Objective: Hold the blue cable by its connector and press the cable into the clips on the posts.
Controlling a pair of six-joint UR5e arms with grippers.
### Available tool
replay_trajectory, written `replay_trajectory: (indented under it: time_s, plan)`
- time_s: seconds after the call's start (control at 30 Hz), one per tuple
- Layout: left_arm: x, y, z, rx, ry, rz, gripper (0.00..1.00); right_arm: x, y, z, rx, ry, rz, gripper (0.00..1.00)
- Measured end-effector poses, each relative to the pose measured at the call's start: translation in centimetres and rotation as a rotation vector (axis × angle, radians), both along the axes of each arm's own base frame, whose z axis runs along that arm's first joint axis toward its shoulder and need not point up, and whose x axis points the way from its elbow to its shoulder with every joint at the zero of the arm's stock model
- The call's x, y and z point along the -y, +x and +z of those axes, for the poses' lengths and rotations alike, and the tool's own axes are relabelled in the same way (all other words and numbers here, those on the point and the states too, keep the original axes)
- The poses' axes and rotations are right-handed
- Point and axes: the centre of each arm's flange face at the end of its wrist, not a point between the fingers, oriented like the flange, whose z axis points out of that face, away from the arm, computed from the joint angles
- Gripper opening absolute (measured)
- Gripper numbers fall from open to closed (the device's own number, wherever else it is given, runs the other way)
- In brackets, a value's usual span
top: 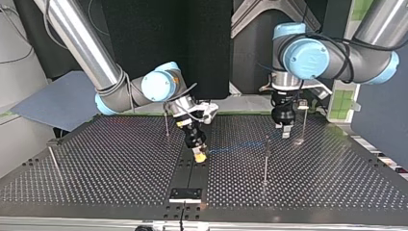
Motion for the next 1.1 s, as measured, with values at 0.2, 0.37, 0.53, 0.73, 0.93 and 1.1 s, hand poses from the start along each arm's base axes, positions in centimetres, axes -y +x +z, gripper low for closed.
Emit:
replay_trajectory:
  time_s: [0.2,0.37,0.53,0.73,0.93,1.1]
  plan:
    - [0.4,-0.7,1.1,0.023,0.002,-0.023,1.00,0.1,0.0,0.0,0.001,0.000,-0.001,0.00]
    - [0.9,-1.2,2.1,0.046,-0.004,-0.072,1.00,0.0,-0.1,0.0,-0.001,0.002,-0.001,0.00]
    - [1.3,-1.3,2.2,0.051,-0.009,-0.102,1.00,-0.1,0.0,-0.1,-0.004,0.003,0.001,0.00]
    - [1.6,-1.3,2.1,0.050,-0.018,-0.109,1.00,-0.2,0.1,-0.1,-0.005,0.005,0.002,0.00]
    - [1.7,-1.2,2.0,0.057,-0.024,-0.104,1.00,-0.3,0.1,-0.1,-0.006,0.006,0.003,0.00]
    - [1.9,-0.5,0.9,0.040,-0.036,-0.105,1.00,-0.2,0.1,-0.1,-0.005,0.007,0.003,0.00]
